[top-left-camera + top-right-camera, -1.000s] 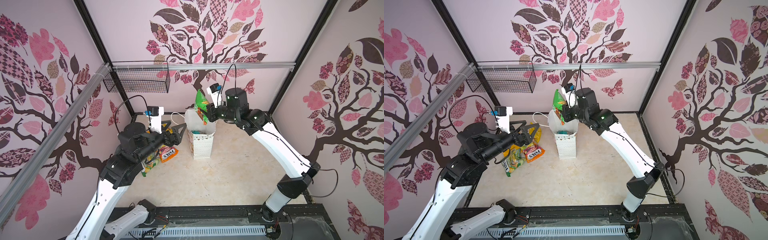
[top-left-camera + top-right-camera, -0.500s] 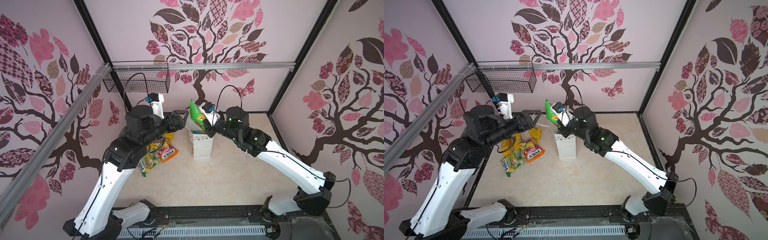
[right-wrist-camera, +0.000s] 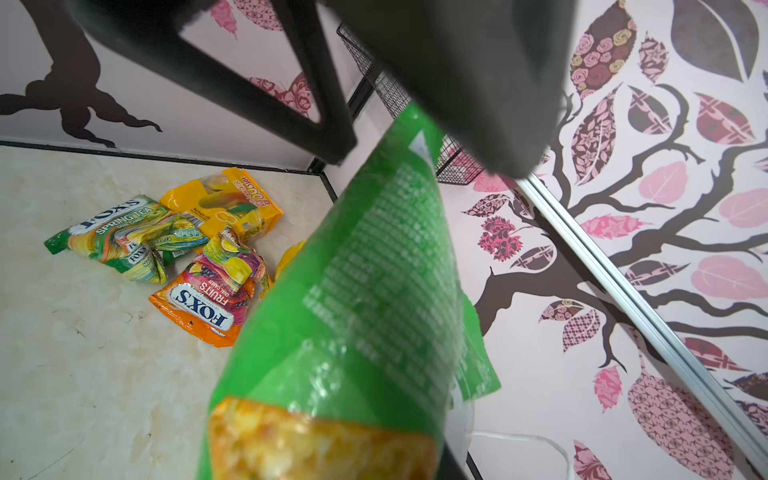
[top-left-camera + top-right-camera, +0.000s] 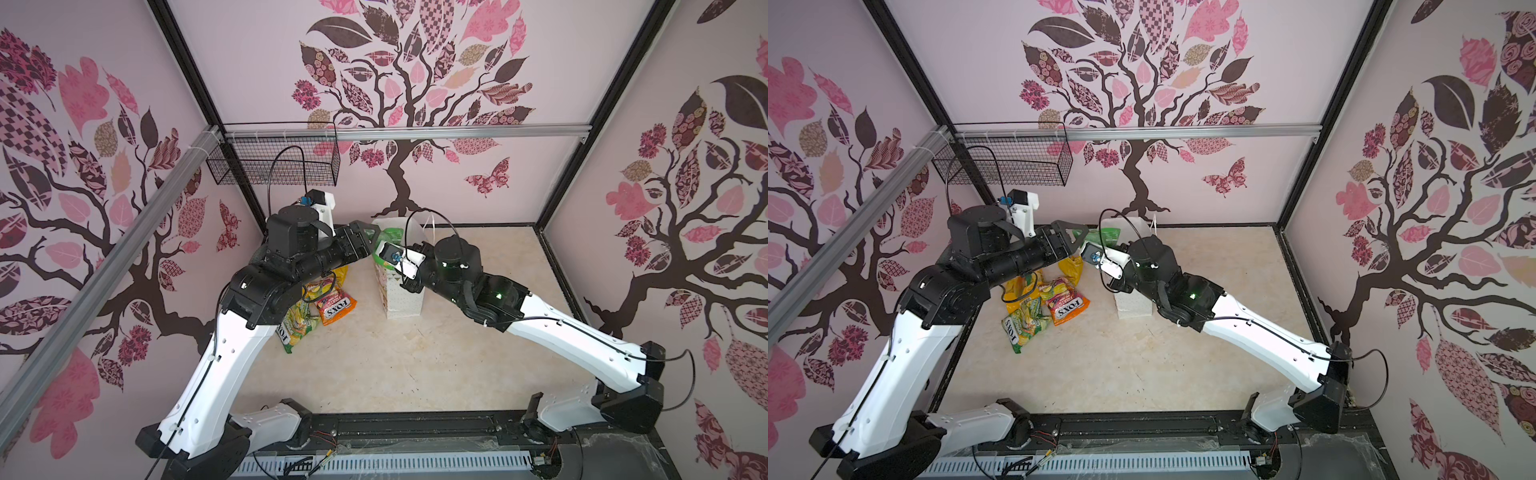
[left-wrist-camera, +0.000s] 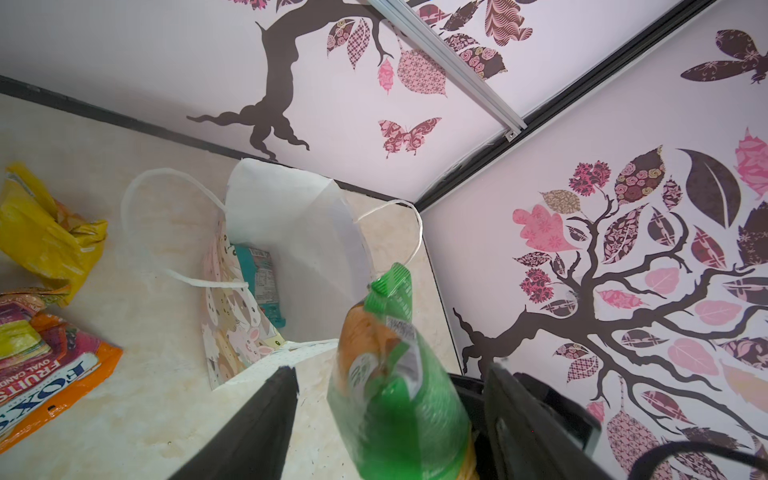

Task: Take the snacks out of the paper bag
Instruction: 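Grasp the raised green chip bag with the left gripper beside the right gripper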

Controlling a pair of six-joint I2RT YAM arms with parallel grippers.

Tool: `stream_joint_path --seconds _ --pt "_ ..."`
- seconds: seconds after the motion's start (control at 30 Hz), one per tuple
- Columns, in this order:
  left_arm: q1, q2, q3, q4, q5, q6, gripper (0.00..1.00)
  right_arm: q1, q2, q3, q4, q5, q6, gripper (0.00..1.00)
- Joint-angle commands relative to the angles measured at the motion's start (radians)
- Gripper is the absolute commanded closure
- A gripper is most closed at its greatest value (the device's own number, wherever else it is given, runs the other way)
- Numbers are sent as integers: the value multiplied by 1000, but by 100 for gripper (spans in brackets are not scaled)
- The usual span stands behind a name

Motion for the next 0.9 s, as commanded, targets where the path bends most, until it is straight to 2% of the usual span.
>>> stream_joint_path --seconds 0.0,0.2,0.27,0.33,0.47,0.57,0.67,0.77,0.87 --pt "12 -12 -46 38 17 -29 33 19 -14 -21 56 12 -40 96" --pt "15 -18 -102 116 109 -44 57 28 -30 -49 99 -5 -30 92" --pt "15 -16 -108 124 142 -43 61 27 -20 -42 96 21 -34 92" --pt "15 -13 -119 120 159 -39 59 28 -8 -37 96 53 -38 93" --pt "16 -17 -138 89 133 -31 44 28 -12 -42 124 68 -44 93" --pt "16 -15 -153 93 135 -30 44 29 -18 -43 130 49 -44 92" --pt "15 1 -152 88 158 -25 52 28 -20 -44 133 48 -38 92" --pt "16 9 -152 93 167 -24 64 28 -20 -48 132 41 -33 90" --pt "15 5 -150 111 167 -8 78 28 -21 -52 131 41 -29 82"
